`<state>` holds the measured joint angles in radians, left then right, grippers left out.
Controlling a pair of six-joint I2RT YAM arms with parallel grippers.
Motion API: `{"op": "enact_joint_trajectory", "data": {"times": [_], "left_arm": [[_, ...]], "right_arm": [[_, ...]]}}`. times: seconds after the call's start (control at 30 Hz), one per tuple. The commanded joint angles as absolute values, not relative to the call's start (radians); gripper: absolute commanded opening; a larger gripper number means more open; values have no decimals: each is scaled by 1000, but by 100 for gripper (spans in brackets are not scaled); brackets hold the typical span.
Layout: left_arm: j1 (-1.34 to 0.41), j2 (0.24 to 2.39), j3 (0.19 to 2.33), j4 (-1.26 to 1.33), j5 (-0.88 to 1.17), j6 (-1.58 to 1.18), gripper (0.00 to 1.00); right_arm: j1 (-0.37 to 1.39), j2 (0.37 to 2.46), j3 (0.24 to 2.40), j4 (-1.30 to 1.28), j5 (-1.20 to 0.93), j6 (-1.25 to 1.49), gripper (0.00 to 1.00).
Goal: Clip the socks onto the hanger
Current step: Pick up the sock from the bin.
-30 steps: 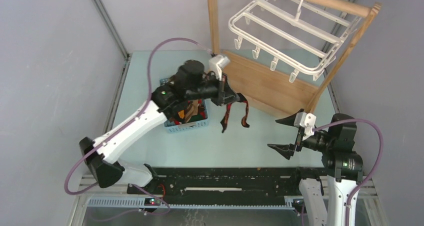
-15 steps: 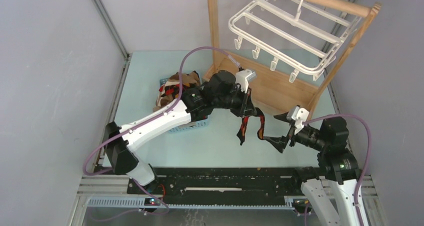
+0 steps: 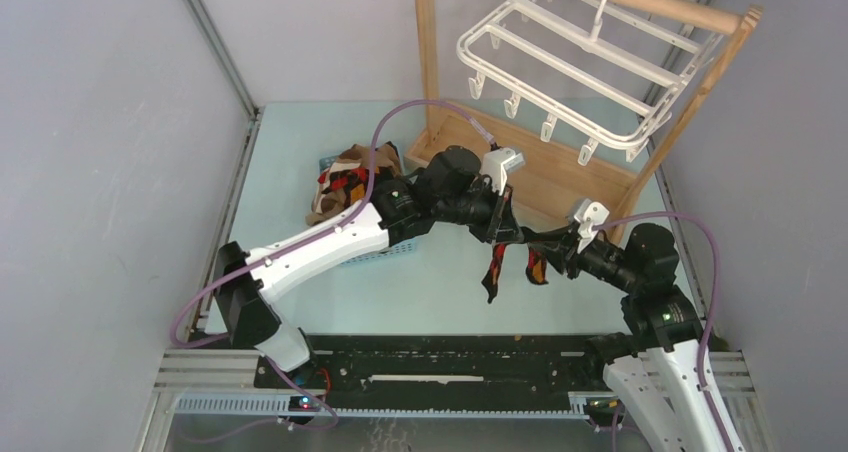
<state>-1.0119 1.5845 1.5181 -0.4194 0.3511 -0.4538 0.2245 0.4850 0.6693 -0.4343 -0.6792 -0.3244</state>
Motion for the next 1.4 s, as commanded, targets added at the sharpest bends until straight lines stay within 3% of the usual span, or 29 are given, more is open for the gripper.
{"op": "enact_joint_trajectory", "data": {"times": [0.0,0.03,0.07,0.17,0.47,0.57,0.8,1.0,1.27,1.37], "left_arm": [[-1017,1573,1552,-356,374,-469,2],[-1017,1568,1545,-351,372,-469,4],[-1017,1562,1538,-344,371,-469,7],[-1016,1538,1506,-332,355,-457,18],[-1006,1320,1223,-131,214,-346,75],[-1006,1249,1076,52,198,-325,85],[-1005,1201,777,511,350,-234,90],[-965,1217,722,583,473,-176,91],[-916,1358,716,902,687,-445,90],[-918,1441,732,1051,742,-566,100]], "right_arm": [[235,488,672,-354,-634,-298,14],[234,486,672,-354,-628,-290,4],[233,482,671,-348,-623,-279,0],[226,464,679,-333,-628,-242,0],[176,453,782,-434,-661,-228,0],[161,453,794,-442,-656,-204,0],[143,453,823,-429,-730,-152,0],[141,451,864,-429,-812,-138,0],[138,470,904,-371,-859,-88,0],[137,479,919,-359,-861,-84,0]]}}
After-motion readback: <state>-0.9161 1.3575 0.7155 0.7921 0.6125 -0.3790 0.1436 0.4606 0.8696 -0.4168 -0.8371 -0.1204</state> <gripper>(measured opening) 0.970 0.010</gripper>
